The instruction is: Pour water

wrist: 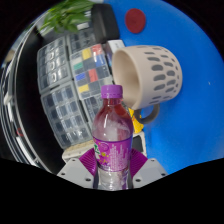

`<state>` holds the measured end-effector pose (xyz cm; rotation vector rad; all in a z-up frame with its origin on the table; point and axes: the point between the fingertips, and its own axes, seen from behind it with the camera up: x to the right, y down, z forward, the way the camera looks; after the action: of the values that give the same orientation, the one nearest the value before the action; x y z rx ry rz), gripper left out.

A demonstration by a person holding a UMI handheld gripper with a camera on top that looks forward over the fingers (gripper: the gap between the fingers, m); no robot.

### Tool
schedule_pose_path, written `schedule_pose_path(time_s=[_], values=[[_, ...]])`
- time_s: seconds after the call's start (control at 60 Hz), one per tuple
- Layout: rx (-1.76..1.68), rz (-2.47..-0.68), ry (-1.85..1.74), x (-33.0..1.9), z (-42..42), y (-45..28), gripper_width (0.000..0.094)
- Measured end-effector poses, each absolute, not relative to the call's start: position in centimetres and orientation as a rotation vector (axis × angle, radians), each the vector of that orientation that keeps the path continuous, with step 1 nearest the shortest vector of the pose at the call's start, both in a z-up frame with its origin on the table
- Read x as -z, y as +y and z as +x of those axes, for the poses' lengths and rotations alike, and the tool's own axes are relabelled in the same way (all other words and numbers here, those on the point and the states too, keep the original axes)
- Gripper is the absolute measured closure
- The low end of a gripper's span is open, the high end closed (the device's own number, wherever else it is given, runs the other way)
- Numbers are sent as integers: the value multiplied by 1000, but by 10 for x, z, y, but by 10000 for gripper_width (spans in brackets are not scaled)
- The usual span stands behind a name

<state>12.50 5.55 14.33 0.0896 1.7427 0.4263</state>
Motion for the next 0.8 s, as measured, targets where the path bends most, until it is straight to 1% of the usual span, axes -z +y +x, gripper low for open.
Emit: schedule_pose_path(time_s=[0.083,0.15,0.233,0.3,0.383,0.483,0.65,0.8], values=[[-470,163,1742,-143,128,51,541],[-477,174,1737,-145,129,49,543],[-473,148,1741,-148,131,47,543],[-449,91,1746,-149,129,49,542],[-378,-45,1764,-154,126,49,542],[-195,-276,1748,-170,123,35,543],[265,-677,1648,-217,126,-19,540],[702,-971,1519,-256,130,-80,539]])
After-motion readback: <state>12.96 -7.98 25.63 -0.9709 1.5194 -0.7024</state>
